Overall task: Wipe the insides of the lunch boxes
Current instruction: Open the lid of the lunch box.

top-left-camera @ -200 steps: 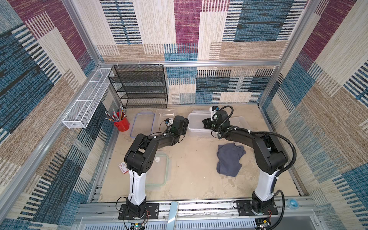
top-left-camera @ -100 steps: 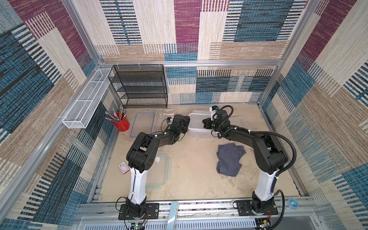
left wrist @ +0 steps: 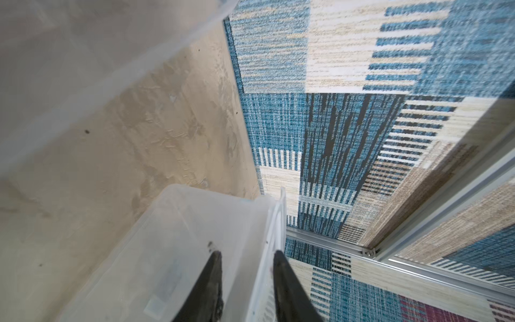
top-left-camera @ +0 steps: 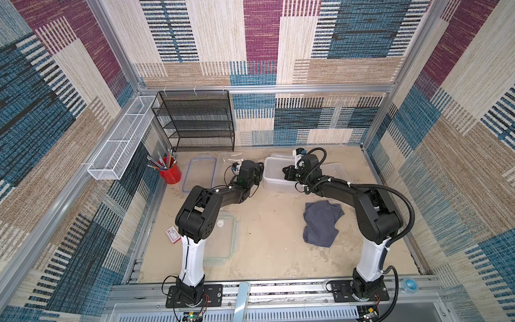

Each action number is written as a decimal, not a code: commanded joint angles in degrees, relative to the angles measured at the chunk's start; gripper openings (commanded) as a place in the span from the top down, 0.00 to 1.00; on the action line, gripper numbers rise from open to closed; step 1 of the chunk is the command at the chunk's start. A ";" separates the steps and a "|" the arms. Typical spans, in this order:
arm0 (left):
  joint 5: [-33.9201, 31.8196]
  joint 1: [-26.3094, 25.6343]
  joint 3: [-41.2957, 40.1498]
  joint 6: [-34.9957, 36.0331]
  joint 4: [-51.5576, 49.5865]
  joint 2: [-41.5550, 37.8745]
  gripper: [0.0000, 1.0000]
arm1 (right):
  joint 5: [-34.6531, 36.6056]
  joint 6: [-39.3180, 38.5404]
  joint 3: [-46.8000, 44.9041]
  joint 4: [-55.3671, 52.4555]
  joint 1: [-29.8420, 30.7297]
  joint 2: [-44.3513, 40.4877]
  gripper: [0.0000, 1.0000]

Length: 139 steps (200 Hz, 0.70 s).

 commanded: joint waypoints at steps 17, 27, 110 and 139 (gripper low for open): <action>2.72 0.23 0.12 5.57 3.69 -2.99 0.76 | -1.12 0.24 -2.09 -26.48 0.33 2.08 0.97; 3.11 0.36 0.05 6.82 3.54 -3.25 0.77 | -1.08 0.23 -2.38 -26.49 0.31 2.01 0.97; 7.64 0.52 2.70 21.34 -9.22 -7.12 1.00 | 2.81 -3.03 4.83 -32.76 0.17 -2.38 0.53; 9.11 0.48 2.08 22.02 -7.92 -8.06 1.00 | 4.51 -4.35 11.97 -36.72 -0.03 -6.55 0.34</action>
